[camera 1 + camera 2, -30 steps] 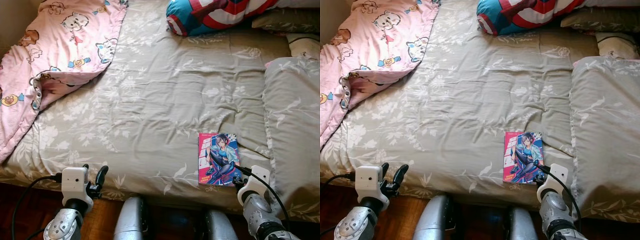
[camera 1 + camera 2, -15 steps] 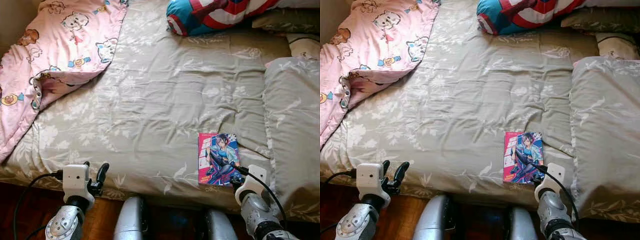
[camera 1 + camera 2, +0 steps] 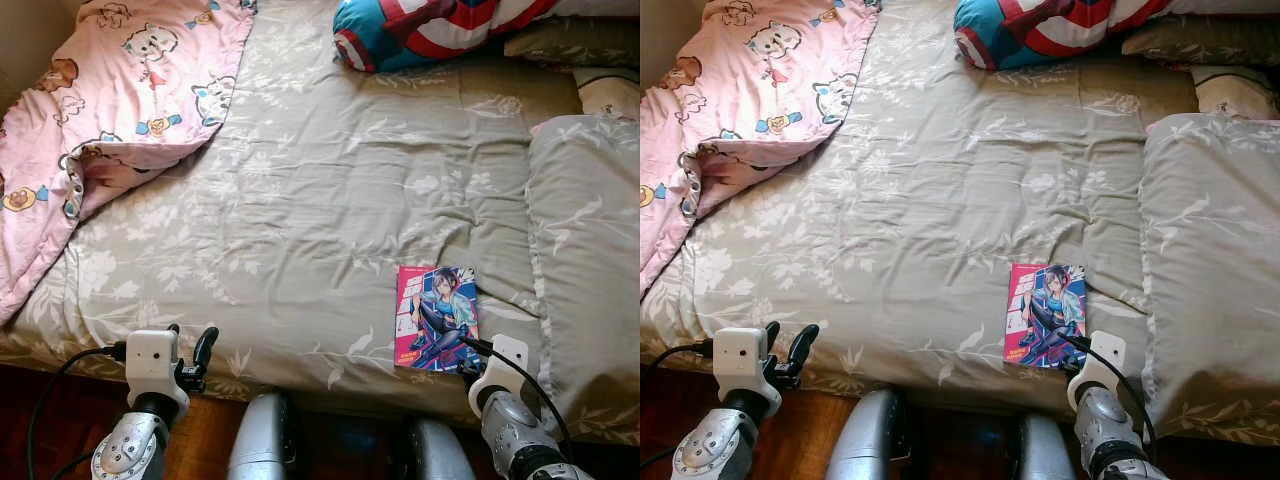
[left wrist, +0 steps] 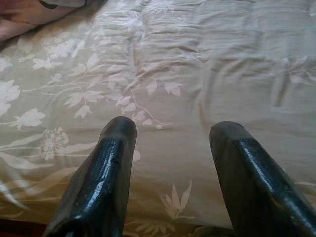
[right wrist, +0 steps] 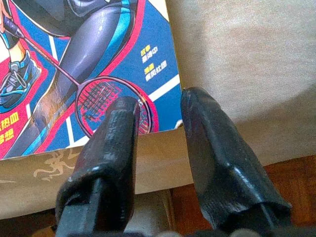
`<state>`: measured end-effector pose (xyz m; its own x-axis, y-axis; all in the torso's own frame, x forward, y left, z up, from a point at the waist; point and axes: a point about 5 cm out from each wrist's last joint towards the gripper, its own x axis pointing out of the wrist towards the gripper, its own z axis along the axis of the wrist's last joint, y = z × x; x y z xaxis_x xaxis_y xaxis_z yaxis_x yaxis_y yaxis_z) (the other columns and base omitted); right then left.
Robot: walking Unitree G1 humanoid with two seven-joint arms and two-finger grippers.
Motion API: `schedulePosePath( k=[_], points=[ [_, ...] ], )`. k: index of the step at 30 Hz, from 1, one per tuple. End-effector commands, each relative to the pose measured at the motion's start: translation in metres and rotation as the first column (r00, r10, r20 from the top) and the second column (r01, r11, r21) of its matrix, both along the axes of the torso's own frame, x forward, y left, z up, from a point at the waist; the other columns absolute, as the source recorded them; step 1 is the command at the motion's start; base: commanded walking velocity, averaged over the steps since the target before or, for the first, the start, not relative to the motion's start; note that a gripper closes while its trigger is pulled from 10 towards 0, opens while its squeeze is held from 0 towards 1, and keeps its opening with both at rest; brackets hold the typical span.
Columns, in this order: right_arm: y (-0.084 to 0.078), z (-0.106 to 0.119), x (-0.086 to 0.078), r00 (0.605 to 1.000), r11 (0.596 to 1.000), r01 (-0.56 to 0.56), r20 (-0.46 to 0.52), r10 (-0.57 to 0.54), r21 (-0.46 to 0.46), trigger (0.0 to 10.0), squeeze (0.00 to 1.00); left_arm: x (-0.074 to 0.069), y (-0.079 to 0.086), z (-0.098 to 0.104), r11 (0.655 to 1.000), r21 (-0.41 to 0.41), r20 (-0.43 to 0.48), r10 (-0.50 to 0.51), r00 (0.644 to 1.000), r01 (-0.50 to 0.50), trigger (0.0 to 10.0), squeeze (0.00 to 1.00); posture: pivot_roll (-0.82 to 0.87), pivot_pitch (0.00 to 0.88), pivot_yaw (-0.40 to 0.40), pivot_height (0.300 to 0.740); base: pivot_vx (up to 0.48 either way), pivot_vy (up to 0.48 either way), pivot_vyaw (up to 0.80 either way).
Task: Clean up the room
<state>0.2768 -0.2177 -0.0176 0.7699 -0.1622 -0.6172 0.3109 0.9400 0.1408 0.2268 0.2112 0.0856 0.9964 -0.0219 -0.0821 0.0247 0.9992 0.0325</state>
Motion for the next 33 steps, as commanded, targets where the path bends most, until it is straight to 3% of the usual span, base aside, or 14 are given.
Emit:
schedulePosePath(
  k=[1, 12, 22, 33],
  points=[
    [0.005, -0.012, -0.013, 0.998, 1.0, -0.005, -0.062, 0.005, 0.013, 10.0, 0.0, -0.007, 0.002, -0.01, 1.0, 0.015, -0.044, 0.009, 0.999, -0.008, 10.0, 0.0, 0.15, 0.297, 0.08, 0.656, 0.0, 0.0, 0.0],
    [0.0, -0.006, -0.007, 1.0, 1.0, 0.022, -0.022, -0.022, 0.001, 10.0, 0.0, -0.001, -0.001, -0.011, 1.0, 0.008, -0.041, 0.003, 0.999, -0.003, 10.0, 0.0, 0.13, 0.28, 0.077, 0.656, 0.0, 0.0, 0.0],
    [-0.011, 0.01, 0.002, 0.981, 0.992, 0.123, 0.155, -0.117, -0.026, 10.0, 0.0, 0.007, -0.005, -0.015, 1.0, -0.007, -0.035, 0.003, 0.999, -0.004, 10.0, 0.0, 0.1, 0.255, 0.061, 0.656, 0.0, 0.0, 0.0],
    [-0.001, 0.024, 0.008, 0.951, 0.993, 0.029, 0.309, 0.007, -0.111, 10.0, 0.0, 0.016, -0.012, -0.021, 0.999, -0.039, -0.017, 0.022, 1.0, -0.023, 10.0, 0.0, 0.06, 0.202, 0.017, 0.656, 0.0, 0.0, 0.0]
  ],
)
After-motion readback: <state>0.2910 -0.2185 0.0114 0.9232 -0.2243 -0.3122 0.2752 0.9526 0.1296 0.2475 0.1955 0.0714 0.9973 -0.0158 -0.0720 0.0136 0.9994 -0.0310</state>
